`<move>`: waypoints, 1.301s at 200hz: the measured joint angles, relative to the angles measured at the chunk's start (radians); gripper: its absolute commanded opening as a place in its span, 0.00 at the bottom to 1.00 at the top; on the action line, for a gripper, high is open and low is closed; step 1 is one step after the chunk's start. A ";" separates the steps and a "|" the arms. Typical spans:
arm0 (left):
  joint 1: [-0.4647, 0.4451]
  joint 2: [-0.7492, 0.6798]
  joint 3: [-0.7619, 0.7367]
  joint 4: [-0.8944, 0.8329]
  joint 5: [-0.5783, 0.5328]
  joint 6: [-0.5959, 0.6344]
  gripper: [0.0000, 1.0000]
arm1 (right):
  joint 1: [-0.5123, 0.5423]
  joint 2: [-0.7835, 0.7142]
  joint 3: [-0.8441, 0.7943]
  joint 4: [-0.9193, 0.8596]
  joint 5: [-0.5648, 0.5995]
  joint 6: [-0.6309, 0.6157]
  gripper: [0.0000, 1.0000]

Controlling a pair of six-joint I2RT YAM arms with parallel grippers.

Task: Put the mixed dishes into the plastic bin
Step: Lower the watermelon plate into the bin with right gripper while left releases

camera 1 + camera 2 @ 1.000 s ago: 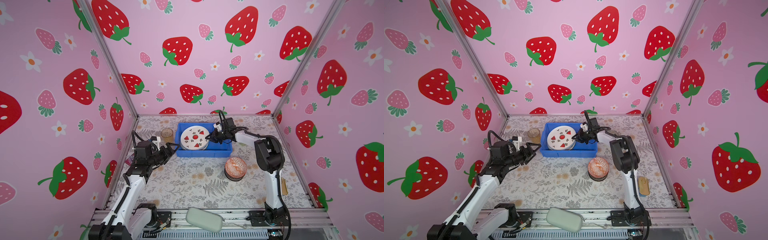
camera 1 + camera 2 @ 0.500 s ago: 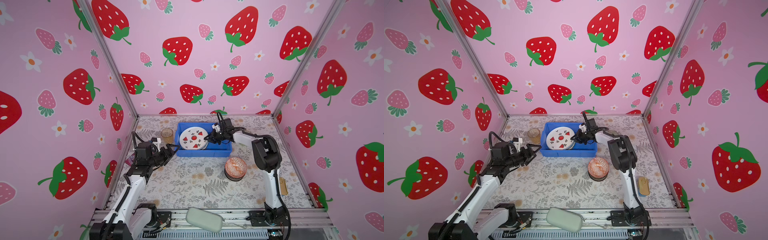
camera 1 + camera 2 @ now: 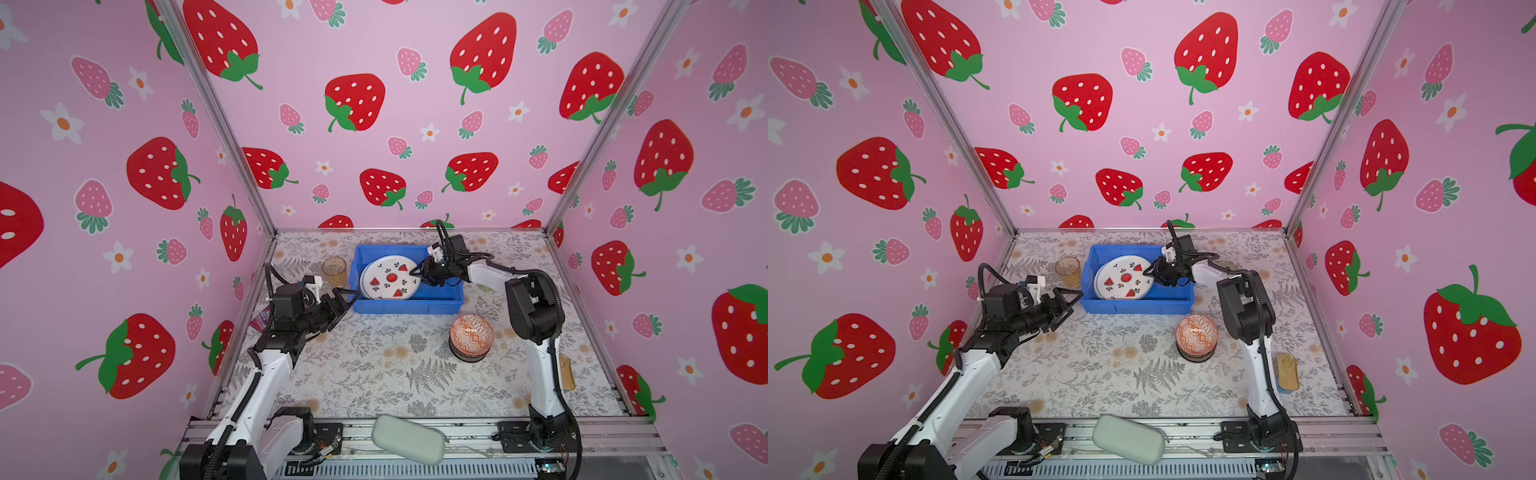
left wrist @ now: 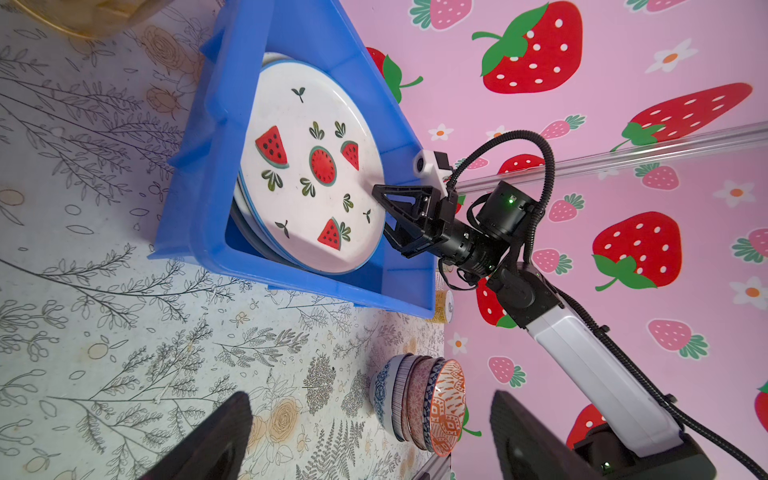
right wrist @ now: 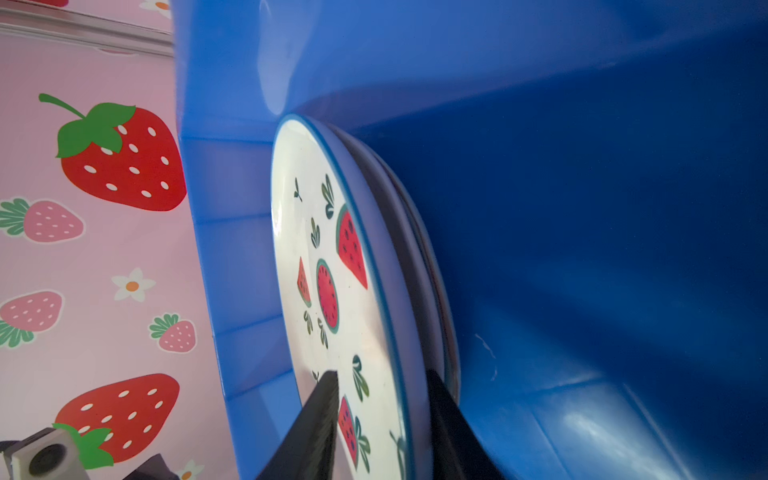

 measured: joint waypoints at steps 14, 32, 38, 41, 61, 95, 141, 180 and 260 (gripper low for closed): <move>0.000 0.000 0.000 0.001 0.001 -0.001 0.92 | 0.000 0.000 0.005 -0.006 0.006 -0.008 0.39; 0.000 0.000 0.000 0.004 0.002 -0.003 0.92 | 0.000 0.000 0.016 -0.023 0.020 -0.022 0.40; 0.000 0.000 0.000 0.005 0.002 -0.004 0.92 | 0.000 0.000 0.018 -0.028 0.025 -0.026 0.41; 0.000 0.000 0.000 0.005 0.002 -0.004 0.92 | 0.000 0.000 0.020 -0.032 0.028 -0.031 0.41; 0.000 0.000 -0.002 0.005 0.002 -0.005 0.92 | 0.000 0.000 0.034 -0.061 0.057 -0.054 0.45; 0.000 -0.002 -0.003 0.004 0.002 -0.007 0.92 | 0.000 -0.006 0.050 -0.112 0.113 -0.100 0.49; 0.000 -0.004 -0.003 0.004 0.001 -0.007 0.92 | 0.000 -0.044 0.062 -0.158 0.180 -0.146 0.50; 0.000 -0.013 -0.004 0.004 0.001 -0.007 0.92 | 0.005 -0.060 0.062 -0.166 0.195 -0.162 0.50; 0.000 -0.025 -0.005 -0.002 0.001 -0.008 0.92 | 0.028 -0.060 0.062 -0.166 0.193 -0.165 0.49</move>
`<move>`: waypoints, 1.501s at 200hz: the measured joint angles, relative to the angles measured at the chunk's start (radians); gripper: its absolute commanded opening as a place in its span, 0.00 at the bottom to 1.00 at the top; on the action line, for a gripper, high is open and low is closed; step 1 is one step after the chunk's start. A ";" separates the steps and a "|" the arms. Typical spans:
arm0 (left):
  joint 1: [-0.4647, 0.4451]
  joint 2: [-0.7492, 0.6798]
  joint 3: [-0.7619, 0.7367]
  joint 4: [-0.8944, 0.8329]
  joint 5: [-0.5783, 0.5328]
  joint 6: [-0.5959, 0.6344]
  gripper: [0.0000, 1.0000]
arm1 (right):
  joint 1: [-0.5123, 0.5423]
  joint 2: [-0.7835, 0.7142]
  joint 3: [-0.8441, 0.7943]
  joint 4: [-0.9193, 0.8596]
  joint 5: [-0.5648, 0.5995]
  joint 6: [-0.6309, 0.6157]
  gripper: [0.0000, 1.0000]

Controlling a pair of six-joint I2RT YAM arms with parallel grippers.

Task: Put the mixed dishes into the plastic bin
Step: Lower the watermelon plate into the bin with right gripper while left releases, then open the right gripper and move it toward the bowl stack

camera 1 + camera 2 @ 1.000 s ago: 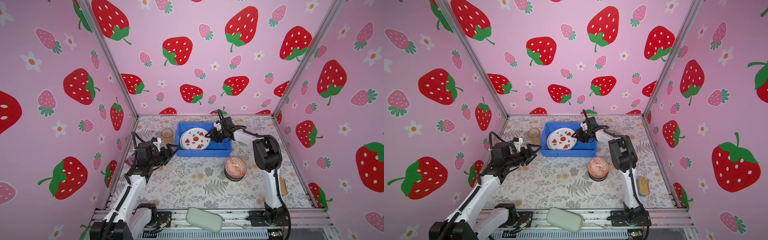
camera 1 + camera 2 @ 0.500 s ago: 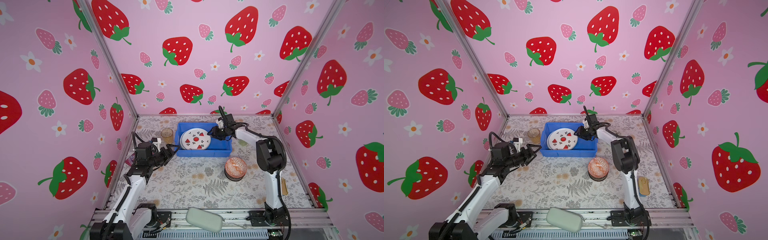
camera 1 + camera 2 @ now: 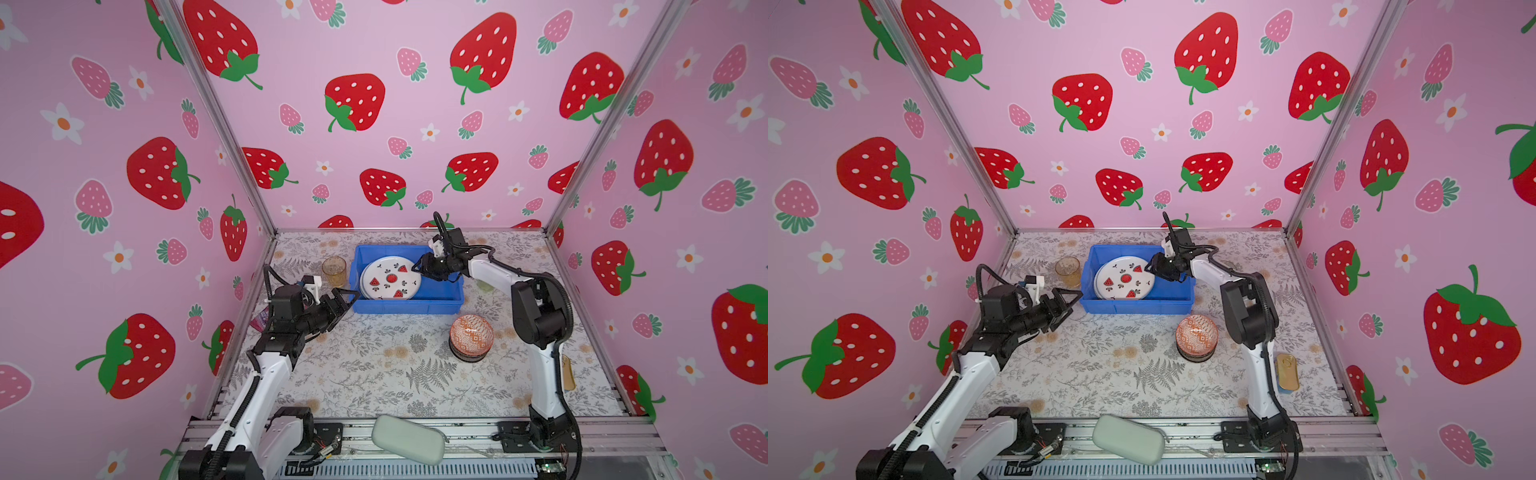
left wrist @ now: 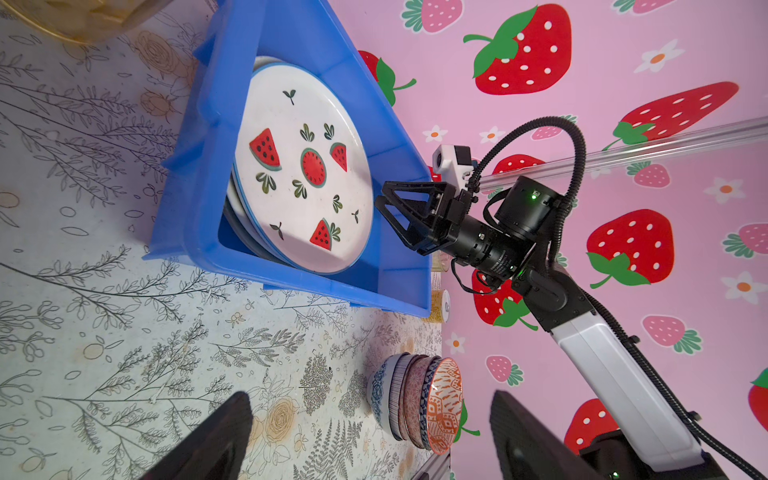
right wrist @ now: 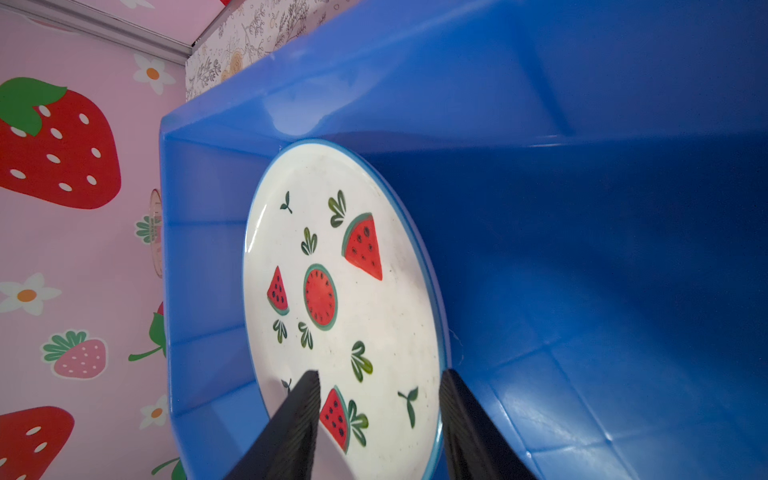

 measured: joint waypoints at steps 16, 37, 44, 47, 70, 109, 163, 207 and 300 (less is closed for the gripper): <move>0.000 0.000 0.000 -0.001 0.000 0.000 0.92 | 0.002 0.000 0.000 0.001 0.000 0.000 0.50; 0.000 0.000 0.000 -0.001 0.000 0.000 0.92 | 0.004 0.000 0.000 0.002 -0.008 0.000 0.49; 0.000 0.000 0.000 -0.001 0.000 0.000 0.92 | 0.005 0.000 0.000 0.003 -0.012 0.001 0.49; 0.000 0.000 0.000 -0.001 0.000 0.000 0.92 | 0.005 0.000 0.000 0.003 -0.014 0.001 0.50; 0.000 0.000 0.000 -0.001 0.000 0.000 0.92 | 0.006 0.000 0.000 0.010 -0.023 0.001 0.49; 0.000 0.000 0.000 -0.020 -0.003 0.011 0.92 | 0.010 0.000 0.000 0.008 -0.014 -0.005 0.50; -0.008 0.006 0.056 -0.171 -0.042 0.094 0.96 | 0.010 -0.113 0.002 -0.077 0.053 -0.066 0.69; -0.065 0.132 0.312 -0.354 -0.095 0.246 0.99 | 0.010 -0.330 -0.004 -0.143 0.133 -0.136 0.85; -0.164 0.275 0.472 -0.479 -0.084 0.505 0.99 | 0.022 -0.793 -0.282 -0.330 0.452 -0.164 0.99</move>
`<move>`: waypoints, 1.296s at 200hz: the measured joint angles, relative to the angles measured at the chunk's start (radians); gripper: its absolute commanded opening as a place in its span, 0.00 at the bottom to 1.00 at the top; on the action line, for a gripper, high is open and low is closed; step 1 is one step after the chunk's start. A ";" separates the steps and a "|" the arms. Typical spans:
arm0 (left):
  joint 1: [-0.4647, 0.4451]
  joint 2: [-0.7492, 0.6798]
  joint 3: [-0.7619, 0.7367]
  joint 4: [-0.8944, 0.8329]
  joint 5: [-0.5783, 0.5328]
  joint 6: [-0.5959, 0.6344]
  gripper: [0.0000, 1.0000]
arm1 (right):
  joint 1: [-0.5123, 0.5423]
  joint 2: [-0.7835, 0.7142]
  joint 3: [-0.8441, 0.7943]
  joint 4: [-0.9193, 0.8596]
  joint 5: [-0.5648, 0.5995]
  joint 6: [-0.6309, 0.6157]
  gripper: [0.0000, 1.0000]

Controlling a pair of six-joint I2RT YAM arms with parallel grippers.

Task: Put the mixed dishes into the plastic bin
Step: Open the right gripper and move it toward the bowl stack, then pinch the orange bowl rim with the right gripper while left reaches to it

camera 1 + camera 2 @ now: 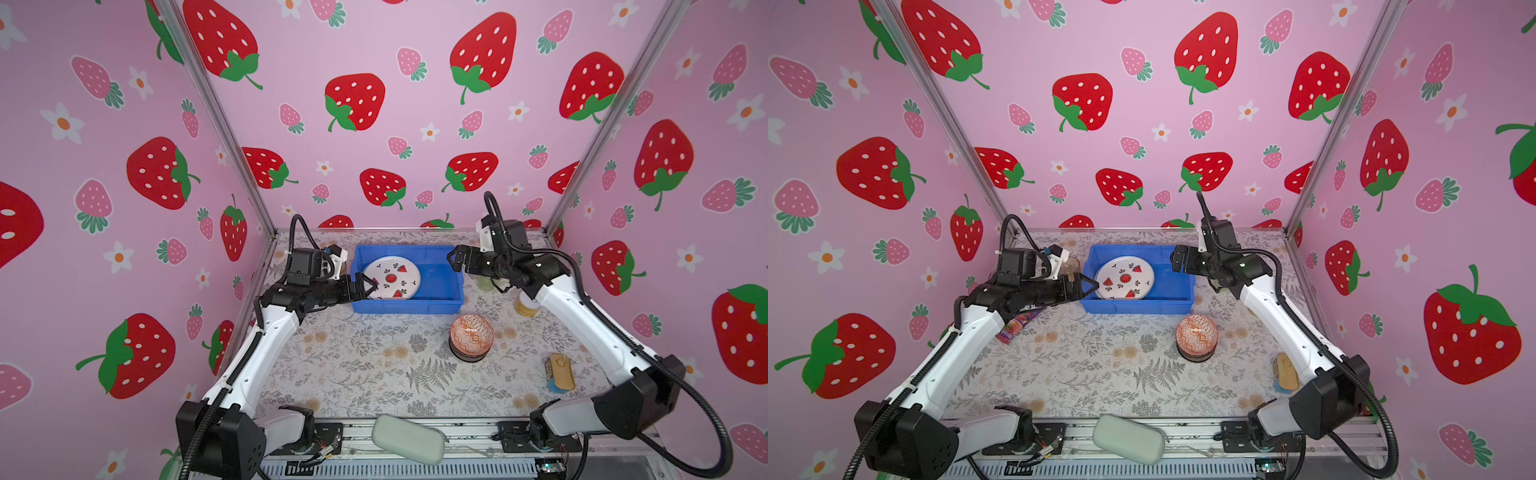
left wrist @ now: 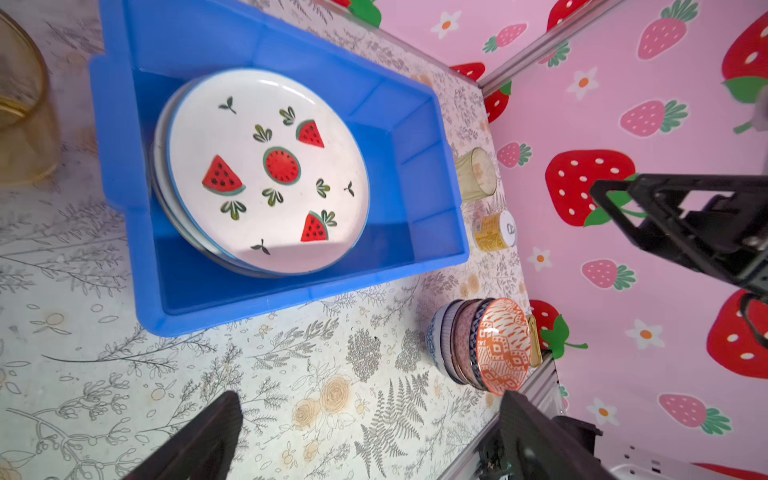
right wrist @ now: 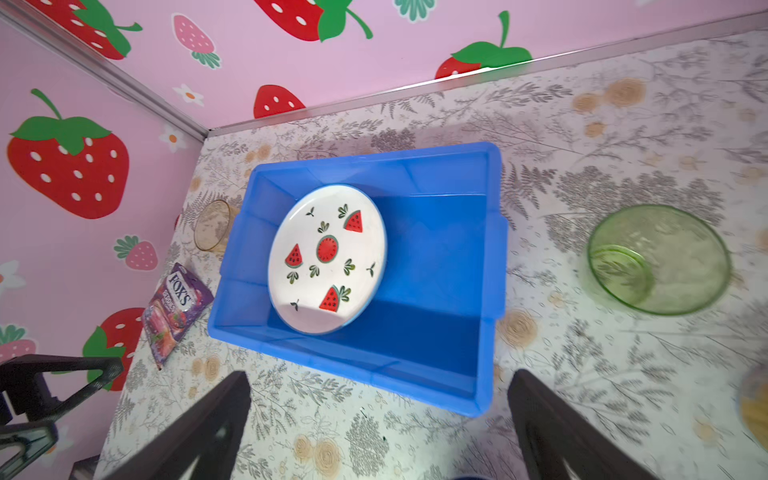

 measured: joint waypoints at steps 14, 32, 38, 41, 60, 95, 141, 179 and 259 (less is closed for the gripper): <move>0.000 0.007 -0.029 0.006 0.025 0.000 0.99 | 0.005 -0.065 -0.044 -0.044 0.044 0.013 0.99; 0.000 0.010 -0.046 0.006 0.039 0.000 0.99 | 0.011 -0.133 -0.092 -0.111 0.092 0.034 0.96; 0.000 0.010 -0.047 0.006 0.041 0.000 0.99 | 0.014 -0.150 -0.105 -0.130 0.104 0.042 0.94; 0.000 0.010 -0.047 0.008 0.041 0.000 0.99 | 0.016 -0.159 -0.112 -0.142 0.111 0.048 0.93; 0.000 0.010 -0.047 0.008 0.042 0.000 0.99 | 0.022 -0.203 -0.146 -0.205 0.147 0.070 0.86; 0.000 0.009 -0.048 0.006 0.040 -0.001 0.99 | 0.032 -0.257 -0.198 -0.291 0.190 0.089 0.78; -0.020 -0.024 -0.062 -0.034 0.000 -0.041 0.99 | 0.034 -0.282 -0.292 -0.328 0.197 0.095 0.66; -0.119 -0.042 -0.062 -0.054 -0.069 -0.109 0.99 | 0.034 -0.284 -0.357 -0.328 0.165 0.089 0.54; -0.320 -0.038 -0.062 -0.026 -0.152 -0.222 0.99 | 0.032 -0.286 -0.465 -0.288 0.075 0.067 0.42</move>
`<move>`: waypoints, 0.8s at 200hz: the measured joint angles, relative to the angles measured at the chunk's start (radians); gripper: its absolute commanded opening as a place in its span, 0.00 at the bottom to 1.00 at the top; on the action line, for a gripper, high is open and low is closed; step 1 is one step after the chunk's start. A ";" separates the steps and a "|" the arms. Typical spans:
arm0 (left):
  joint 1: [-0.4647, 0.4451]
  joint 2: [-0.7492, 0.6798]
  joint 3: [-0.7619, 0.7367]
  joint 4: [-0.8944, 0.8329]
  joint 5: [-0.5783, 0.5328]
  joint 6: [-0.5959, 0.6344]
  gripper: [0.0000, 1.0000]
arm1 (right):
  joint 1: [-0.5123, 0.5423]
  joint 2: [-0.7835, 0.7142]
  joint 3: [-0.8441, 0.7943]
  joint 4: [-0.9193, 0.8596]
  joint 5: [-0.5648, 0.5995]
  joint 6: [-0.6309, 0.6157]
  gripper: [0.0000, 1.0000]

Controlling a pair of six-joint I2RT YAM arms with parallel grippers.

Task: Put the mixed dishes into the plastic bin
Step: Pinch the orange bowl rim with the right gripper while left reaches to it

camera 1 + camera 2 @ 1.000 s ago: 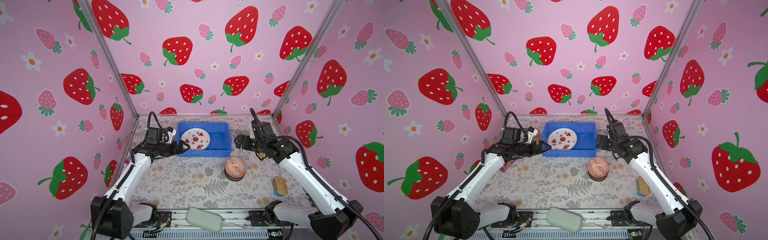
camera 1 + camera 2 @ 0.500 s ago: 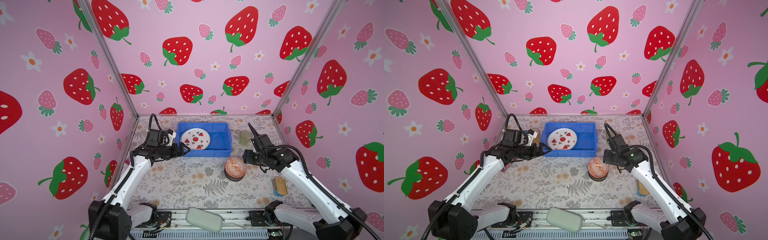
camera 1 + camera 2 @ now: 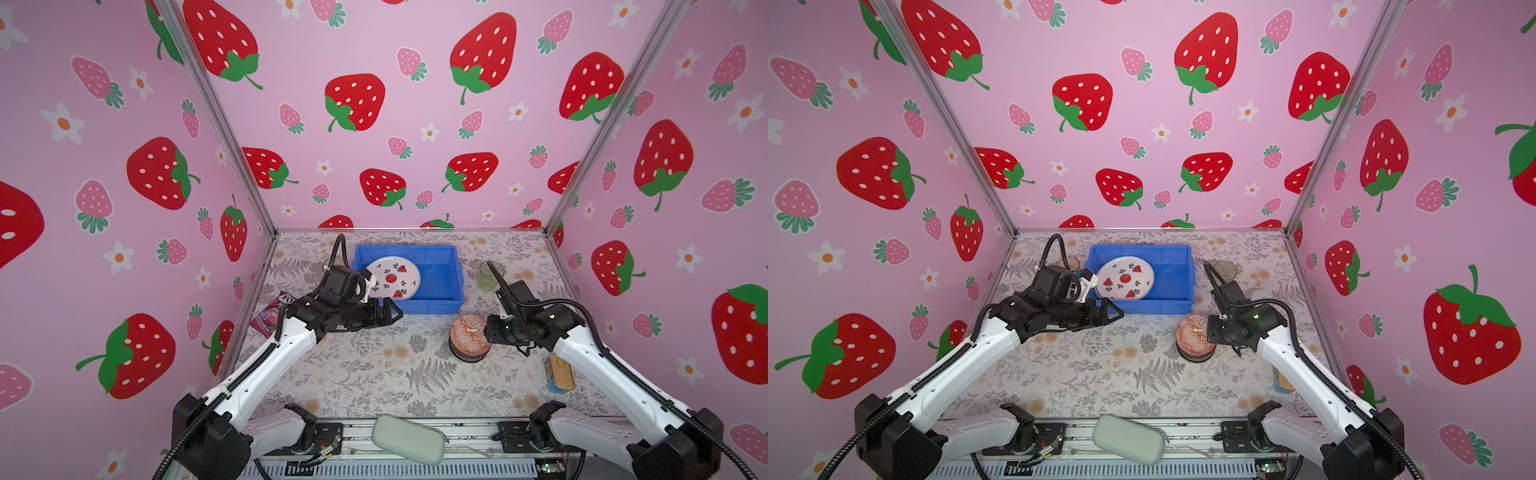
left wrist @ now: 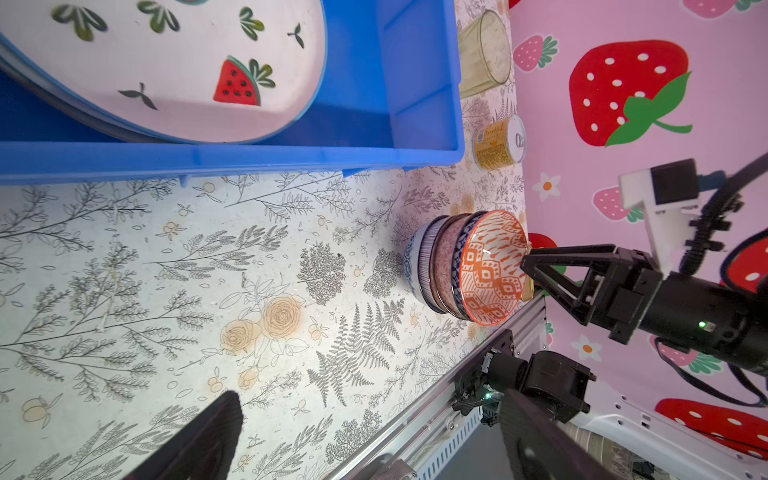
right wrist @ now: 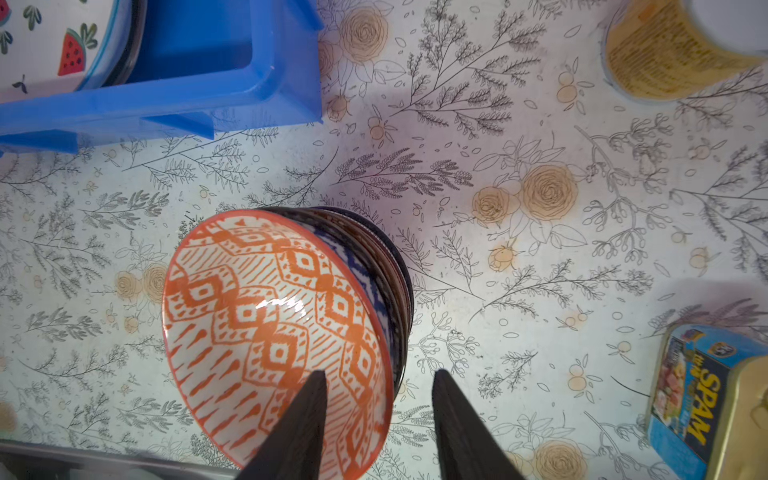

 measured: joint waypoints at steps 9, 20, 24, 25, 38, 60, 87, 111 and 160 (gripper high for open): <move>-0.012 0.007 0.000 0.007 -0.004 -0.006 0.99 | 0.000 0.000 -0.005 0.007 -0.008 -0.001 0.40; -0.021 0.015 0.000 0.013 -0.010 -0.013 0.99 | -0.002 0.000 -0.008 0.011 -0.017 -0.002 0.38; -0.025 0.018 0.000 0.015 -0.011 -0.016 0.99 | -0.003 0.000 -0.008 0.014 -0.020 -0.002 0.38; -0.025 0.019 0.000 0.016 -0.011 -0.016 0.99 | -0.003 0.000 -0.008 0.014 -0.020 -0.002 0.37; -0.032 0.026 0.000 0.024 -0.017 -0.024 0.99 | -0.005 0.000 -0.009 0.022 -0.026 -0.005 0.34; -0.040 0.032 0.000 0.038 -0.021 -0.030 0.99 | -0.006 0.002 -0.008 0.029 -0.032 -0.008 0.32; -0.041 0.042 0.000 0.053 -0.021 -0.032 0.99 | -0.006 0.021 -0.009 0.032 -0.039 -0.013 0.30; -0.042 0.051 0.000 0.063 -0.021 -0.032 0.99 | -0.007 0.034 -0.011 0.036 -0.041 -0.015 0.28; -0.043 0.072 0.000 0.073 -0.021 -0.033 0.99 | -0.014 0.042 -0.013 0.036 -0.042 -0.016 0.21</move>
